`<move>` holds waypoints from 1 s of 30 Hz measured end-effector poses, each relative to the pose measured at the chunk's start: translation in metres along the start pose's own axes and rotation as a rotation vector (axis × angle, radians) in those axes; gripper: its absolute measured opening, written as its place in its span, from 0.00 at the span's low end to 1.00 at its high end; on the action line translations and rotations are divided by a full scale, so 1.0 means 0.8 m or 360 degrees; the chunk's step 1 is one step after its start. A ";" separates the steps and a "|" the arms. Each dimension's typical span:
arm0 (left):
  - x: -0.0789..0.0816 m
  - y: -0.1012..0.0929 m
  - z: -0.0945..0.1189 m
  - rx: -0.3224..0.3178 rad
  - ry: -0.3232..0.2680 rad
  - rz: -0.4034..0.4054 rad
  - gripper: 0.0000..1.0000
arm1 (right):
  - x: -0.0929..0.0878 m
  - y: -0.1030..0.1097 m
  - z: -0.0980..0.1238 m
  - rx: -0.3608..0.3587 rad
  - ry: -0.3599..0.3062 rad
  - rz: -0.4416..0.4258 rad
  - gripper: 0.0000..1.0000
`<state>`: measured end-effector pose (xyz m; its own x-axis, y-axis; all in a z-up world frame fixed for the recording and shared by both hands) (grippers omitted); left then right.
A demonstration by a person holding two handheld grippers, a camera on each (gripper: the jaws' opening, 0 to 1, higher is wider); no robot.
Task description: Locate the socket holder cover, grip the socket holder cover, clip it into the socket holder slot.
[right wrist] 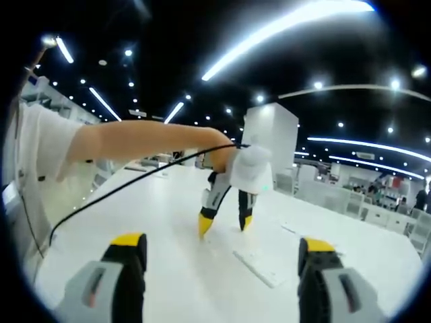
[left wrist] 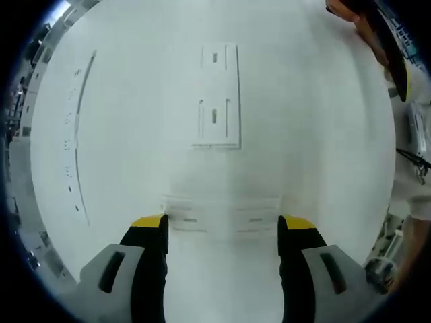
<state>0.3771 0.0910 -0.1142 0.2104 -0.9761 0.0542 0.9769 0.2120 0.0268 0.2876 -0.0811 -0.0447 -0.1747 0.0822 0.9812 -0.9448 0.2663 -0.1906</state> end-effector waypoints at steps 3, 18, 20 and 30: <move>0.000 -0.001 0.000 0.0000 -0.0003 0.0000 0.65 | 0.000 0.000 0.000 -0.0001 0.0000 0.0000 0.93; -0.001 -0.002 0.000 0.0000 -0.0006 0.0005 0.65 | 0.000 0.000 0.000 0.0002 0.0002 0.0002 0.93; 0.000 -0.003 0.000 0.0000 -0.0002 0.0004 0.65 | 0.000 0.000 0.000 0.0002 0.0006 0.0005 0.93; 0.001 -0.001 0.000 -0.0002 0.0009 0.0001 0.65 | 0.001 0.001 0.000 0.0002 0.0004 0.0007 0.93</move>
<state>0.3767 0.0903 -0.1146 0.2109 -0.9763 0.0487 0.9769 0.2123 0.0253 0.2871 -0.0811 -0.0444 -0.1780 0.0860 0.9803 -0.9444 0.2650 -0.1948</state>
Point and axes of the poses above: the point that each gripper's makers call its tool centre point, and the gripper's own axes: z roughly backward along the fingers, y roughly to its left, x roughly out of its top, the point moved 3 cm from there along z, roughly backward along the fingers, and after that the axes turned 4 degrees about -y, right-handed, at the moved point
